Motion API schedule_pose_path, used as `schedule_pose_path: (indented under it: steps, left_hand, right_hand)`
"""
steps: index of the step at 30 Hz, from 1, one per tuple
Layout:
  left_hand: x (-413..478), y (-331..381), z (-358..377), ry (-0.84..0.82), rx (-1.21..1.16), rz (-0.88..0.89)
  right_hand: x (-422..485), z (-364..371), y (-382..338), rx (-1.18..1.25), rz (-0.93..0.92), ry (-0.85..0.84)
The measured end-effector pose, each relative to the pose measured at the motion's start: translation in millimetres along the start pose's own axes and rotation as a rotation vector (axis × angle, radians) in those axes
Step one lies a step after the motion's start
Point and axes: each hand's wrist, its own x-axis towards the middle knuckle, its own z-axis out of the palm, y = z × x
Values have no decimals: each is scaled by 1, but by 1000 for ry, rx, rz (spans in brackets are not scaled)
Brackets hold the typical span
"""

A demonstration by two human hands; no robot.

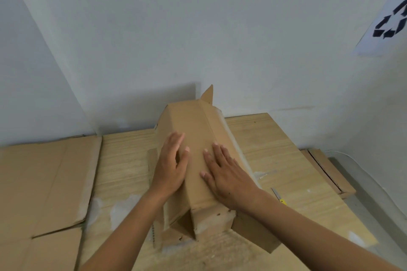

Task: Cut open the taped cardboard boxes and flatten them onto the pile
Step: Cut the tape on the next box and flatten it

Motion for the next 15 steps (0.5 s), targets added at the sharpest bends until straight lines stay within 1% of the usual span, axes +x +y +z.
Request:
schedule_pose_path:
  steps: [2, 5, 6, 8, 10, 12, 15]
  left_hand:
    - [-8, -7, -4, -35, -20, -172]
    - [-20, -10, -12, -118, -255, -516]
    - [-23, -12, -14, -131, -335, -602]
    - [-27, -15, -20, -132, -418, -710]
    - [-27, -18, -27, -131, -458, -756]
    - [-25, -19, -34, -103, -495, -749]
    - [-22, -11, -51, 38, -538, -673]
  right_hand:
    - [1, 3, 4, 7, 4, 18]
    - [3, 8, 12, 8, -4, 37]
    - [4, 10, 15, 1, -11, 51]
    - [5, 14, 21, -1, -19, 75]
    - [5, 17, 25, 7, -15, 82]
    - [5, 20, 28, 2, -23, 96]
    - [4, 24, 32, -5, -25, 117]
